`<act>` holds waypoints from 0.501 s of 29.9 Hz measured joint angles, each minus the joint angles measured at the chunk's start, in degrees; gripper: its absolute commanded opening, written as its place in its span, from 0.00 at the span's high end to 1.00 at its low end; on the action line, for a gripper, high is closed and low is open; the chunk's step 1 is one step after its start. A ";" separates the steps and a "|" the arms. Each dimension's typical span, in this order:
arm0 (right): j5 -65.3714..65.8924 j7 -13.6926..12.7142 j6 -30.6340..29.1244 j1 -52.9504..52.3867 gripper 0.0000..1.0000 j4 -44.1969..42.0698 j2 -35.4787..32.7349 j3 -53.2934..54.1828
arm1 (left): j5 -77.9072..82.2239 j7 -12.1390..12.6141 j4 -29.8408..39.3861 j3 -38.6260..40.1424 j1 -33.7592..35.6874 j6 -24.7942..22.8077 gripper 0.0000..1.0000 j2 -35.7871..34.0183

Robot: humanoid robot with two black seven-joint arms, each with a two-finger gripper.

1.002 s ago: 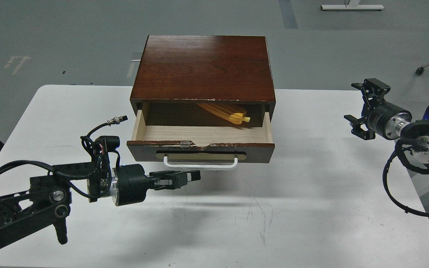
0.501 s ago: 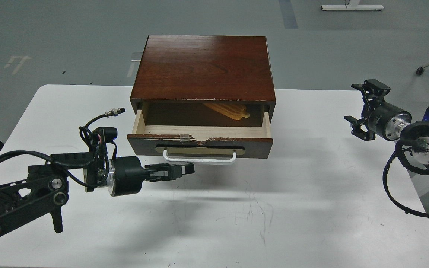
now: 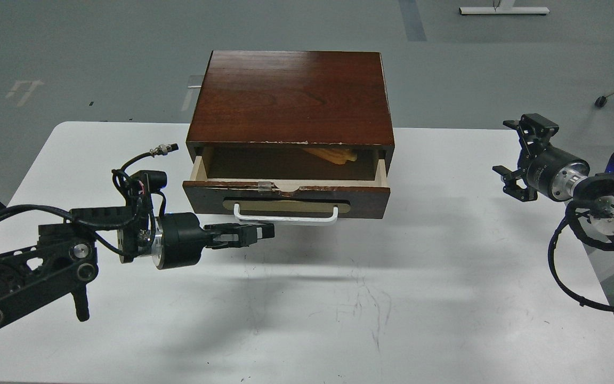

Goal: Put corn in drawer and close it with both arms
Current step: 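Push the drawer shut into the cabinet with the left gripper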

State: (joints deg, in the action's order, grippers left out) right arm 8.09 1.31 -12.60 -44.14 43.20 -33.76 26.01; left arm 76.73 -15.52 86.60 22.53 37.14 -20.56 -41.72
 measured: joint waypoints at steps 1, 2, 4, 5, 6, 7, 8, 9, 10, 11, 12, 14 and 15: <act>0.00 0.00 -0.01 0.06 0.01 0.00 0.00 0.00 | 0.00 0.00 -0.27 0.00 0.08 -0.04 1.00 0.28; 0.00 0.00 -0.04 0.15 0.01 0.00 0.00 0.00 | -0.01 0.00 -0.60 0.00 0.17 -0.16 1.00 0.59; 0.00 0.00 -0.04 0.37 0.01 -0.03 0.00 0.00 | -0.01 -0.01 -1.34 0.00 0.50 -0.48 1.00 1.36; 0.00 0.00 -0.04 0.42 0.01 -0.03 0.00 0.00 | -0.01 -0.02 -1.64 -0.02 0.70 -0.59 1.00 1.71; 0.00 0.00 -0.05 0.47 0.01 -0.04 0.00 0.00 | -0.01 -0.02 -1.94 -0.09 0.90 -0.68 1.00 2.07; 0.00 0.00 -0.05 0.55 0.01 -0.04 -0.01 0.00 | -0.01 -0.02 -2.27 -0.14 1.08 -0.73 1.00 2.41; 0.00 0.00 -0.04 0.62 0.01 -0.04 -0.01 0.00 | -0.01 -0.02 -2.55 -0.19 1.22 -0.75 1.00 2.65; 0.00 0.00 -0.05 0.67 0.01 -0.04 -0.04 0.00 | -0.01 -0.02 -2.87 -0.23 1.38 -0.78 1.00 2.87; 0.00 0.00 -0.05 0.70 0.01 -0.04 -0.09 0.00 | -0.01 -0.02 -3.24 -0.26 1.52 -0.78 1.00 3.10; 0.00 0.00 -0.05 0.70 0.01 -0.04 -0.13 0.00 | -0.01 -0.02 -3.58 -0.30 1.67 -0.81 1.00 3.30; 0.00 0.00 -0.05 0.71 0.01 -0.04 -0.14 0.00 | -0.01 -0.02 -3.82 -0.35 1.82 -0.85 1.00 3.44; 0.00 0.00 -0.06 0.72 0.01 -0.04 -0.15 0.00 | -0.01 -0.02 -4.37 -0.53 2.47 -0.97 1.00 3.82; 0.00 0.00 -0.06 0.72 0.01 -0.04 -0.16 0.00 | -0.01 -0.02 -4.78 -0.56 2.90 -1.24 1.00 4.11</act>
State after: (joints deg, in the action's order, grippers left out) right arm 8.09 1.31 -12.66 -43.42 43.15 -33.91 26.01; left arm 76.72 -15.54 81.82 21.97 40.04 -21.80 -37.61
